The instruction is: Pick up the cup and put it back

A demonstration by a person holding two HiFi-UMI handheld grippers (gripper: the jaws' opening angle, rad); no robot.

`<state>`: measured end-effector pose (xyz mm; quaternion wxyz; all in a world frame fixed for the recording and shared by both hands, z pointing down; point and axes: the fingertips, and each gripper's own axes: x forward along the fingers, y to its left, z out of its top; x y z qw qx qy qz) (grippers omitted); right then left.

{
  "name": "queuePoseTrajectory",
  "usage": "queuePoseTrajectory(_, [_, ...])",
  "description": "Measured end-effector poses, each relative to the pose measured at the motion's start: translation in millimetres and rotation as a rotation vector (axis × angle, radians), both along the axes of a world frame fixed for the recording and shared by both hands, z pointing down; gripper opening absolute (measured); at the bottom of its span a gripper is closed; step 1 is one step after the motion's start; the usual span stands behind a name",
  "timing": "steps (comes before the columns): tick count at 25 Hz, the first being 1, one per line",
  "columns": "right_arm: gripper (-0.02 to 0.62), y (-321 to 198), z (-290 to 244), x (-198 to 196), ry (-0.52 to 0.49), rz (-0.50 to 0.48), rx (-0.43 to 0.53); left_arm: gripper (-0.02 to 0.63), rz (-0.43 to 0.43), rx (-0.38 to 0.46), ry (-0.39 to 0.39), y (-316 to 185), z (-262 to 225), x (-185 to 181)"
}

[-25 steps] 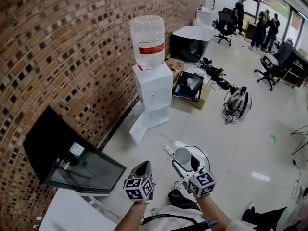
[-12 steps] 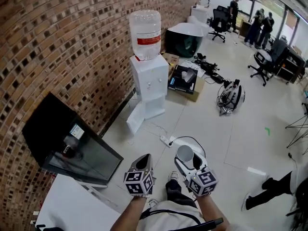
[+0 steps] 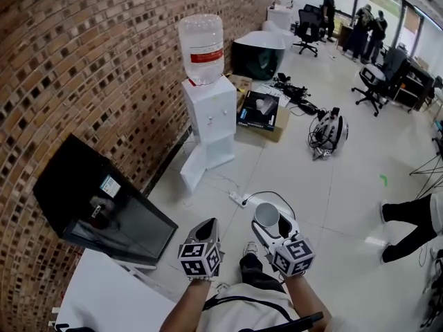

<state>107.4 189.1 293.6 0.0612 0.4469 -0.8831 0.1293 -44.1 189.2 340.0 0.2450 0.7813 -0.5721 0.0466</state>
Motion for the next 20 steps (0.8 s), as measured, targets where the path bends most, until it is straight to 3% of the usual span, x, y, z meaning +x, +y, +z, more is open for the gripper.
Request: queuePoseTrajectory(20, [0.331, -23, -3, -14, 0.002, -0.031, -0.001, 0.000, -0.057, 0.006, 0.007, -14, -4, -17])
